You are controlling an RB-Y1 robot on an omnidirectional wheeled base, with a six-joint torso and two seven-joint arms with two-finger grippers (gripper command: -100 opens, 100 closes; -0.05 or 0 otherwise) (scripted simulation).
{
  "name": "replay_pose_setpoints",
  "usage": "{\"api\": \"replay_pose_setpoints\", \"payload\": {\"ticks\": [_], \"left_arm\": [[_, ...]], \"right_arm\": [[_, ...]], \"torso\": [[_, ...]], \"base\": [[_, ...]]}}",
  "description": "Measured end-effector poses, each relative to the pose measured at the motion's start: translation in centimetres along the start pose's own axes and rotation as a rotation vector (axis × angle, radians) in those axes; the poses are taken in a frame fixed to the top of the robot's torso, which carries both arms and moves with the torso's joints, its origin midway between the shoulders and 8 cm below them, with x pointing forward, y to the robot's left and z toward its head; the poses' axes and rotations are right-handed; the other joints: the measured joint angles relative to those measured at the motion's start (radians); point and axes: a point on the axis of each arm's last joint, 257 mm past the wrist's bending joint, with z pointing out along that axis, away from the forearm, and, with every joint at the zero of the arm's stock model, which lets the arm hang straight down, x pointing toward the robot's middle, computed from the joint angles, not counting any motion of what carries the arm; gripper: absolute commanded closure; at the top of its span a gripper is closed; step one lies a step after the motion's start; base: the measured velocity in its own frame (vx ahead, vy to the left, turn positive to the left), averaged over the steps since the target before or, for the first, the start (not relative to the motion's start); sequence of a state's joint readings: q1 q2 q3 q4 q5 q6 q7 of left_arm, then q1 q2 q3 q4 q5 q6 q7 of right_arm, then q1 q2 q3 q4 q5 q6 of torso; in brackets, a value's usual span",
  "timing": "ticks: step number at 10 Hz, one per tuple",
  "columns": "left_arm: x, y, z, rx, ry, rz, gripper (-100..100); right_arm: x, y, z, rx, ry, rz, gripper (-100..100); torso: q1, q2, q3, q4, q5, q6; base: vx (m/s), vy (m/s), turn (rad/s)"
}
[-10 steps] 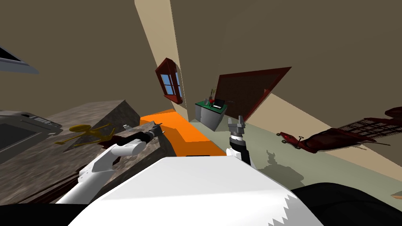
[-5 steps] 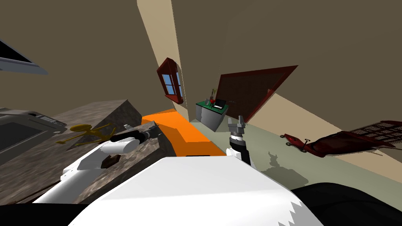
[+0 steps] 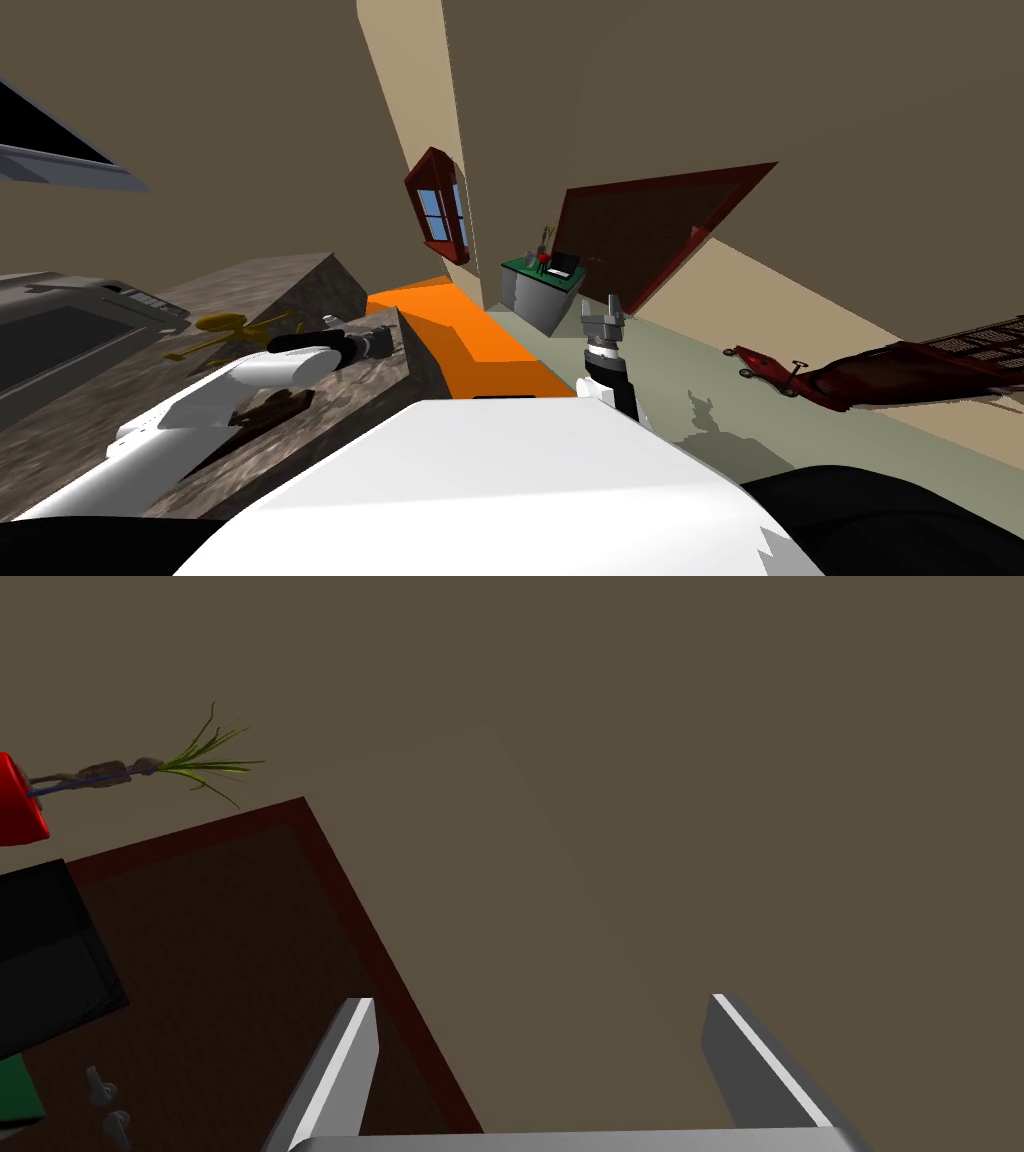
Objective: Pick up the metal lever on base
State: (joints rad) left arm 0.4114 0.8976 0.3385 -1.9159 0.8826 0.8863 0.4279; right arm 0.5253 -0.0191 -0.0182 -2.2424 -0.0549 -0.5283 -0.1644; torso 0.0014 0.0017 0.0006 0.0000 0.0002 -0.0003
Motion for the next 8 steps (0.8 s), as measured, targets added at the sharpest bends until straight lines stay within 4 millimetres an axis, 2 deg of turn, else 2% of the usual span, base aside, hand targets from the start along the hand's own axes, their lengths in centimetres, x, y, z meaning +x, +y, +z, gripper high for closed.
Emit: {"api": "replay_pose_setpoints", "payload": {"ticks": [4,6,8], "left_arm": [[-2.6,0.9,-0.9,-0.11,-0.056,-0.041,-100],[-4.5,1.4,-1.5,-0.175,-0.094,-0.07,-100],[-5.5,1.7,-2.5,-0.223,-0.124,-0.085,-100]], "right_arm": [[0.0,0.0,0.0,0.0,0.0,0.0,0],[0.0,0.0,0.0,0.0,0.0,0.0,0],[0.0,0.0,0.0,0.0,0.0,0.0,0]], "torso": [[0.001,0.001,0.001,0.0,0.0,0.0],[0.004,0.003,0.001,0.001,0.001,0.0],[0.005,0.004,0.002,0.001,0.001,0.0]], "base": [[-0.022,0.031,0.051],[-0.043,0.079,0.063],[-0.063,0.119,0.079]]}}
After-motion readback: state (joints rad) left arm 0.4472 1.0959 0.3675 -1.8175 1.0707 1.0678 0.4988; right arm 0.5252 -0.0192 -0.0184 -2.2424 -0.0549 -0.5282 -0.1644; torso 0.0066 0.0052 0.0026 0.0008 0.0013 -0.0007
